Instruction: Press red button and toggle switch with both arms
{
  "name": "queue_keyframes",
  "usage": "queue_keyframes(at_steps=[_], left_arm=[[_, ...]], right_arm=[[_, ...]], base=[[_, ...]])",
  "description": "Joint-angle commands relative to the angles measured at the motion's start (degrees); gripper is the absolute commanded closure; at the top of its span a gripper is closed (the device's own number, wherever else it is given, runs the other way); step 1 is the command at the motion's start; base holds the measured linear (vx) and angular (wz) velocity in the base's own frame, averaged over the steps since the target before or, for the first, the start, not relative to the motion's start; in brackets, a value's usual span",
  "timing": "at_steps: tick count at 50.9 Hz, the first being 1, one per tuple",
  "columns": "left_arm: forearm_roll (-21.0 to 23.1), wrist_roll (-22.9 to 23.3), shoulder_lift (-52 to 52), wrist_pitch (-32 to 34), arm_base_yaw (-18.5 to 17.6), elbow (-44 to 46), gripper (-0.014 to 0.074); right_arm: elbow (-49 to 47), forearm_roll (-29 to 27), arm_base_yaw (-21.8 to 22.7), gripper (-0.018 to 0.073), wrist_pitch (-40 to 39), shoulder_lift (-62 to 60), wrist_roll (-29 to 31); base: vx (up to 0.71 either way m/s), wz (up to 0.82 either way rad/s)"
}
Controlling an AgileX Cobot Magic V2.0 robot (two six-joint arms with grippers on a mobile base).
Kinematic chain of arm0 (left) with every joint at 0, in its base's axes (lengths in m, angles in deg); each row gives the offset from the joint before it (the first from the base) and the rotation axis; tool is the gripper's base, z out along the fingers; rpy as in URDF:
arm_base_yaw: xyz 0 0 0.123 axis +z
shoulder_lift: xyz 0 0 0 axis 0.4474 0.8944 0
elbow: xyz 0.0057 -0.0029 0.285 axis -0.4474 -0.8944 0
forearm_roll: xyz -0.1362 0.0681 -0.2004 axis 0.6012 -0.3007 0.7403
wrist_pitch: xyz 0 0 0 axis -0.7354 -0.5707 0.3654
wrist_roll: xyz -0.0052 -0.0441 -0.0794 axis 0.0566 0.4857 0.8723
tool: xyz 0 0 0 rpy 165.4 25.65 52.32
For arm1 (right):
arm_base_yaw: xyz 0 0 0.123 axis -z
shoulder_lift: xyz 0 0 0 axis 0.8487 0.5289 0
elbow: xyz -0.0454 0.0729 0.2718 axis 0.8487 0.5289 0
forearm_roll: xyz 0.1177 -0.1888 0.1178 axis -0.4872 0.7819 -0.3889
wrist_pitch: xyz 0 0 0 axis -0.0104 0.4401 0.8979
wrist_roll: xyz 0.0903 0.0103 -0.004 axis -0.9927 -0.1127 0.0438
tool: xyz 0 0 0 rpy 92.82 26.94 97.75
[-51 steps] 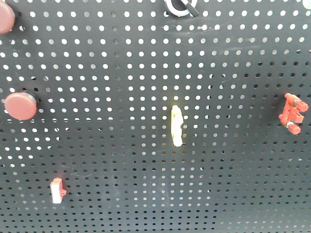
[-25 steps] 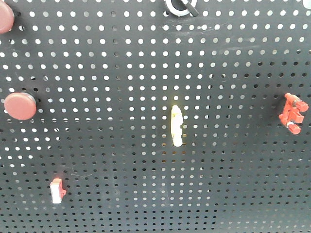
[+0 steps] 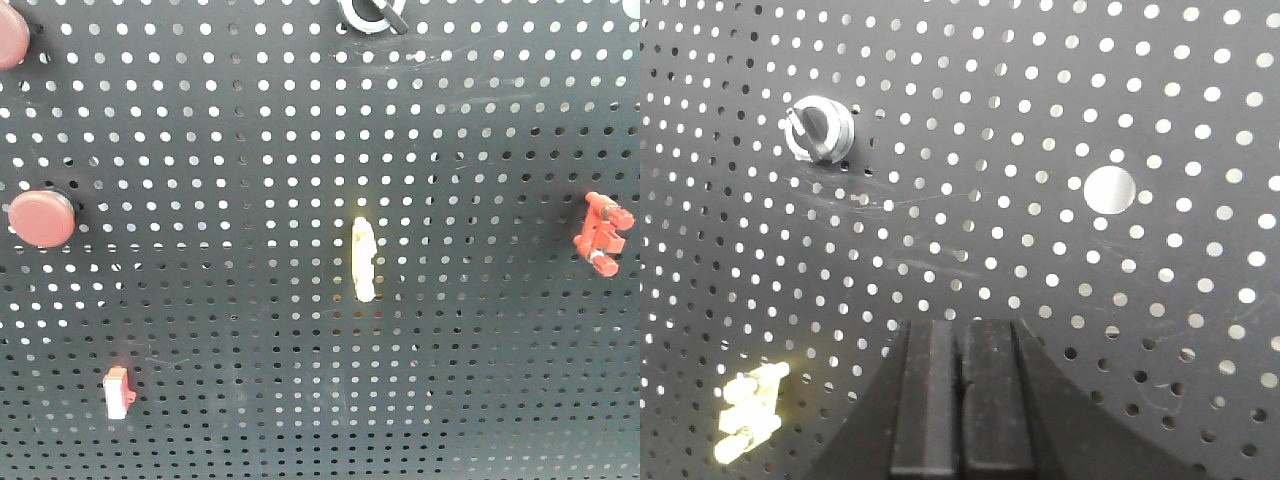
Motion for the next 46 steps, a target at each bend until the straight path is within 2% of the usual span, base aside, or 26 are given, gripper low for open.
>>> queue_keyframes(at_steps=[1, 6, 10, 13, 16, 21, 25, 30, 38, 46], left_arm=[[0.0, 0.5, -1.0, 4.9, 0.1, -2.0, 0.0594], [0.0, 0.5, -1.0, 4.9, 0.1, -2.0, 0.0594], [0.0, 0.5, -1.0, 4.9, 0.1, -2.0, 0.0594], [0.0, 0.5, -1.0, 4.9, 0.1, -2.0, 0.0594], [0.0, 0.5, -1.0, 4.9, 0.1, -2.0, 0.0594], [0.0, 0.5, -1.0, 4.9, 0.1, -2.0, 0.0594], [0.0, 0.5, -1.0, 4.9, 0.1, -2.0, 0.0594], [0.0, 0.5, -1.0, 4.9, 0.1, -2.0, 0.0594], [0.0, 0.5, -1.0, 4.9, 0.1, -2.0, 0.0594], [0.0, 0.5, -1.0, 4.9, 0.1, -2.0, 0.0594]], right_arm=[[-1.5, 2.7, 0.1, 0.0562, 0.3, 0.1, 0.5], [-1.5, 0.4, 1.3, 0.0562, 3.3, 0.1, 0.5], [-1.4, -7.8, 5.1, 0.0562, 4.0, -0.4, 0.6], [-1.4, -13.9, 8.6, 0.0562, 3.9, -1.2, 3.4], [-1.4, -20.2, 12.2, 0.0562, 3.6, -2.3, 8.4], [-1.4, -31.9, 19.1, 0.0562, 3.5, -4.5, 20.5], [-1.4, -41.3, 26.7, 0.0562, 4.8, -7.0, 30.6], [-1.4, -51.8, 35.0, 0.0562, 7.6, -9.8, 39.0], [-1.4, -56.9, 45.3, 0.0562, 14.0, -11.5, 43.9], [-1.4, -57.3, 49.8, 0.0562, 19.4, -11.3, 45.9]], base=[[0.0, 0.0], [0.0, 0.0], [0.0, 0.0], [0.0, 0.0], [0.0, 0.0], [0.0, 0.0], [0.0, 0.0], [0.0, 0.0], [0.0, 0.0], [0.0, 0.0]])
